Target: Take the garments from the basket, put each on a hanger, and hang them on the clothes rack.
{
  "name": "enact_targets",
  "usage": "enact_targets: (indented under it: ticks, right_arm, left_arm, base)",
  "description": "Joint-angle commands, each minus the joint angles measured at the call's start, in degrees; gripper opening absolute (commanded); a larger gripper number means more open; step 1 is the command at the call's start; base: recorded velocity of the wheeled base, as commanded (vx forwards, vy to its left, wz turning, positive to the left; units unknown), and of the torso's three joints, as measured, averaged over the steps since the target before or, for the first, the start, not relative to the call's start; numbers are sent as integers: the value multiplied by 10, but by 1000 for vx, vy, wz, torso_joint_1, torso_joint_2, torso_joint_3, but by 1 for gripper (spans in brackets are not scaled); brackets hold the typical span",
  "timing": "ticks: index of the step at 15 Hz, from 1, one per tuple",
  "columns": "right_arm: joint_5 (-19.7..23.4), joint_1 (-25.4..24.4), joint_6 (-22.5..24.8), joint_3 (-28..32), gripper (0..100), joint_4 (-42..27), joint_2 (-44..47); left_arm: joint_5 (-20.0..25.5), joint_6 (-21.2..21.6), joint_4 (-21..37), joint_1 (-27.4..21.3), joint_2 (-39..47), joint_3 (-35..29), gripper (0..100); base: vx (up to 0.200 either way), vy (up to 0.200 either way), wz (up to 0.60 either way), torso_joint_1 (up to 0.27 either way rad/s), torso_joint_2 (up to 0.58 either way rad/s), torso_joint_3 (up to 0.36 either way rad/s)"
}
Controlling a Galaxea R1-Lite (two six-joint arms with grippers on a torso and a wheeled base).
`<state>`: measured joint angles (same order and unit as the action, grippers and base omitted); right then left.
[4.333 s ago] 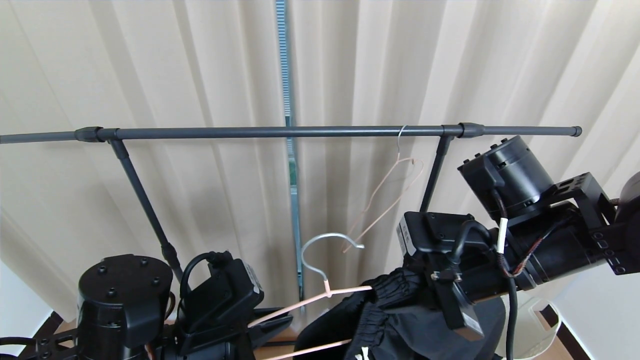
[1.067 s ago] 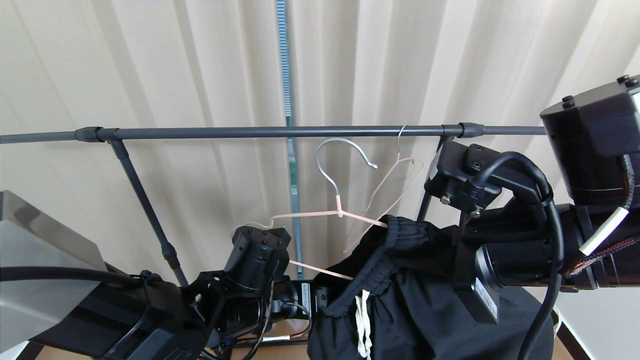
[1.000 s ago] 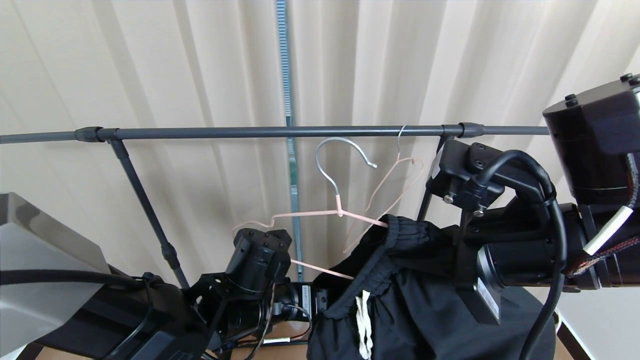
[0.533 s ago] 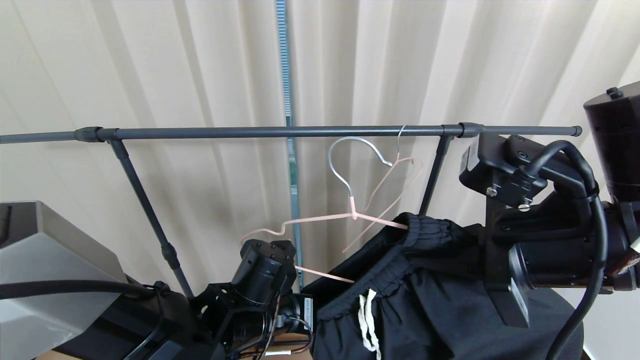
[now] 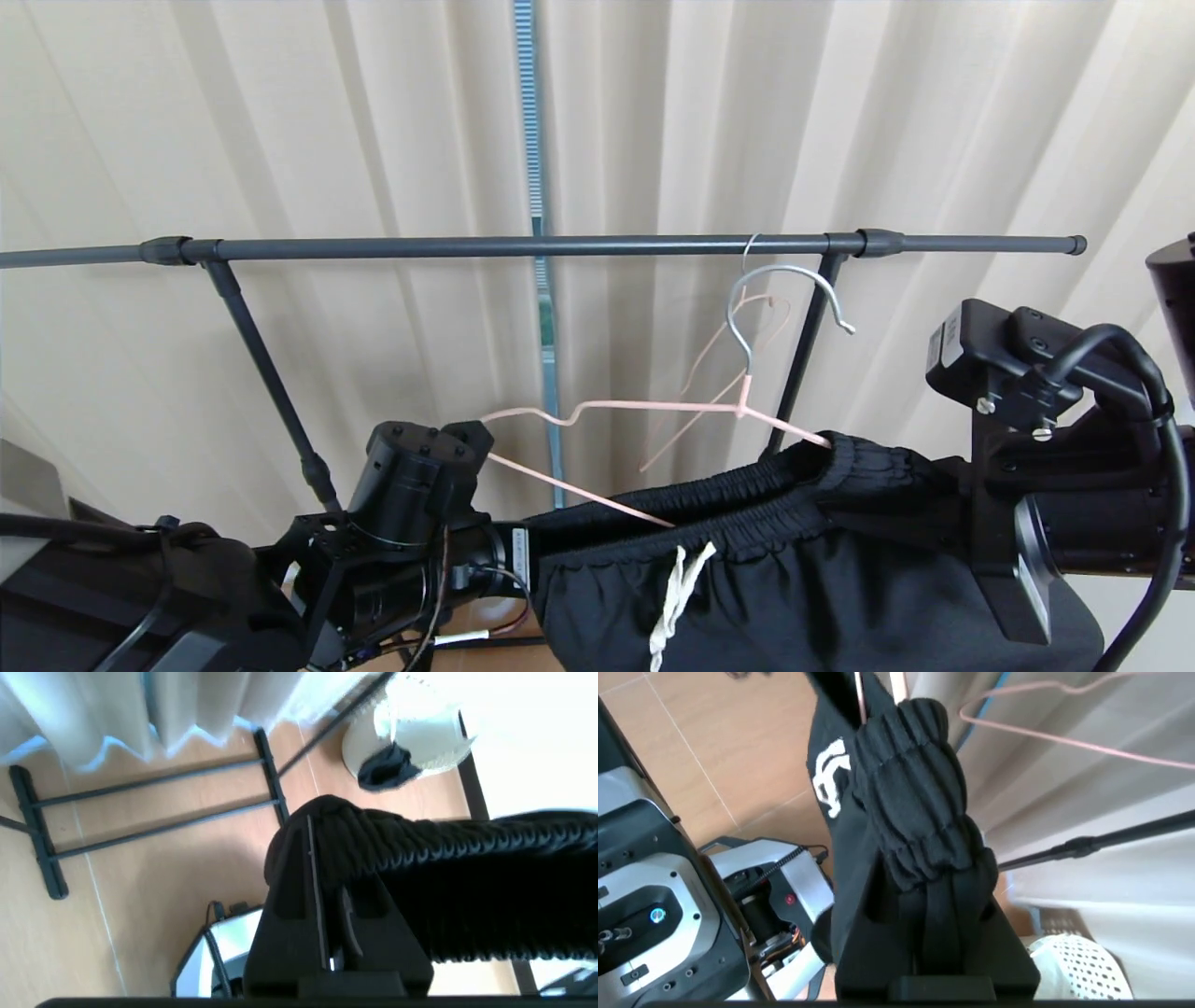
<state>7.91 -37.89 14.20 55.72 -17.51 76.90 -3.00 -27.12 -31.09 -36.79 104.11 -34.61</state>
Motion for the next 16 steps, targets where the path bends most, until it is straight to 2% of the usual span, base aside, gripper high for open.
enact_targets:
  ticks: [1, 4, 16]
  right_arm:
    - [0, 2, 0, -15, 0, -2, -9]
    - [-1, 2, -18, -30, 0, 0, -8]
    - [-8, 2, -14, -97, 0, -3, -17]
  left_arm:
    - [-1, 1, 0, 14, -15, 2, 0]
    - [-1, 1, 0, 19, -15, 1, 0]
    - [3, 23, -2, 66, -22, -6, 0]
  base:
    - [0, 0, 0, 0, 0, 0]
    - [0, 0, 0, 0, 0, 0]
    - [0, 0, 0, 0, 0, 0]
